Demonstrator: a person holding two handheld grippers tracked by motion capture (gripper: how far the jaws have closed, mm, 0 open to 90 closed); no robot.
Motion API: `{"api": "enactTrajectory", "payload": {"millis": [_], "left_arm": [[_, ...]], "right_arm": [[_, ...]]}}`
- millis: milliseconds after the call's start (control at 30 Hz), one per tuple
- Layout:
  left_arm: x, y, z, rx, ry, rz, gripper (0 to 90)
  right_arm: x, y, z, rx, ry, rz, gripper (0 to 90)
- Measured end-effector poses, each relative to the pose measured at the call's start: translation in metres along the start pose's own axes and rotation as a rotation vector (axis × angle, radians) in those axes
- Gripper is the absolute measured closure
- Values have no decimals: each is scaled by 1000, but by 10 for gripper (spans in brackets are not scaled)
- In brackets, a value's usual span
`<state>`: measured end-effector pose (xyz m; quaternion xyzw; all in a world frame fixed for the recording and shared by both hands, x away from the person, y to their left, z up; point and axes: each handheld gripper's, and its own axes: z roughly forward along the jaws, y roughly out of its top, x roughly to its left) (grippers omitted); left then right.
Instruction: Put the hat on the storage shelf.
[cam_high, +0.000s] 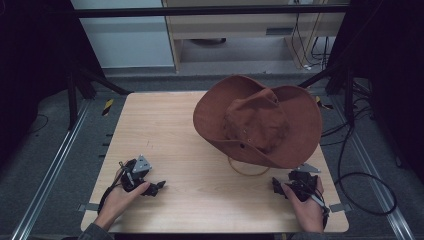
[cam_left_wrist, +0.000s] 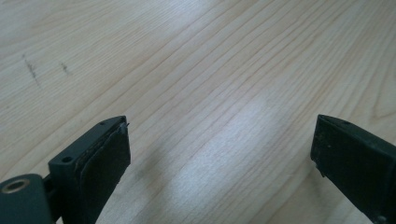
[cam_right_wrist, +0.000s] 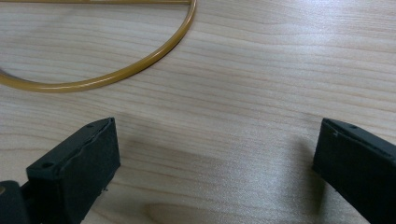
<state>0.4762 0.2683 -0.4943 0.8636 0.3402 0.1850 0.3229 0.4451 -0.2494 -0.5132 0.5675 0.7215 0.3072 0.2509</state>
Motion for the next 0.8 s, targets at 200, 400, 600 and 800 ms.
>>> {"api": "enactTrajectory", "payload": {"millis": [200, 400, 600, 800], "left_arm": [[6, -9, 5, 0, -12, -49, 38], [11, -15, 7, -36, -20, -91, 17], [11, -15, 7, -28, -37, -73, 0], [10, -15, 7, -28, -36, -76, 0]], "right_arm": [[0, 0, 0, 0, 0, 0, 6], [0, 0, 0, 0, 0, 0, 6], [0, 0, 0, 0, 0, 0, 6], [0, 0, 0, 0, 0, 0, 6]]}}
